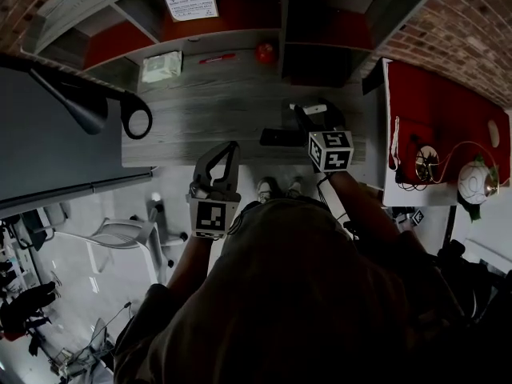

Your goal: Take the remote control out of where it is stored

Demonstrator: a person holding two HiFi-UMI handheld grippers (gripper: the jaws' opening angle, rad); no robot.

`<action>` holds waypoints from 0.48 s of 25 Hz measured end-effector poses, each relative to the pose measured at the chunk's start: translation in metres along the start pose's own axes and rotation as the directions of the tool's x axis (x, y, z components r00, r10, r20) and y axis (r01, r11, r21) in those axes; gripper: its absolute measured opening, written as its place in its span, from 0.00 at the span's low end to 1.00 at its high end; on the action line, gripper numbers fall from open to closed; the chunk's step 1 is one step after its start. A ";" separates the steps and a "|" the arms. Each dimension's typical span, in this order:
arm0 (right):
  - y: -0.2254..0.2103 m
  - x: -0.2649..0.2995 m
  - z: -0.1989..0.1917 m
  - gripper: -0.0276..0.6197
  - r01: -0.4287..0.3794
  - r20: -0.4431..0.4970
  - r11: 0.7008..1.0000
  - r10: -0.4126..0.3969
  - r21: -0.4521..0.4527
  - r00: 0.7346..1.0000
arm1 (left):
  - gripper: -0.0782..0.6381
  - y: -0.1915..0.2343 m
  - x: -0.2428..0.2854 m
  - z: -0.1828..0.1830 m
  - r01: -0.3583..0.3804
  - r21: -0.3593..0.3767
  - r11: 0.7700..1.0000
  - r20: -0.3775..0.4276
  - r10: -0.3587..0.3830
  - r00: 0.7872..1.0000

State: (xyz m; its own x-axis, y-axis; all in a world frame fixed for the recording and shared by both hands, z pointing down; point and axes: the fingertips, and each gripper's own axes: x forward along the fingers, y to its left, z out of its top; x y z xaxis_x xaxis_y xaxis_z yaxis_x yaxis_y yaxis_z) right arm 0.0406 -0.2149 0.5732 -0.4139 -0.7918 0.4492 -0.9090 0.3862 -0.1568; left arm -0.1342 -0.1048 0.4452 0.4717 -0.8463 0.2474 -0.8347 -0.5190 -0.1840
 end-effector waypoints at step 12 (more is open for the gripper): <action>0.005 -0.096 0.102 0.50 -0.028 0.261 0.991 0.062 -0.132 0.963 | 0.12 0.025 0.014 0.040 -0.046 -0.003 0.999 0.102 0.046 0.994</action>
State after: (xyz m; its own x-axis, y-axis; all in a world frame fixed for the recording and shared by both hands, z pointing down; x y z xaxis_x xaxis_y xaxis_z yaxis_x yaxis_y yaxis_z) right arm 0.0707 -0.1847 0.4397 -0.4681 -0.8622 0.1938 -0.8825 0.4674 -0.0522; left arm -0.1368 -0.1344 0.4066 0.4593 -0.8771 0.1402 -0.8564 -0.4792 -0.1921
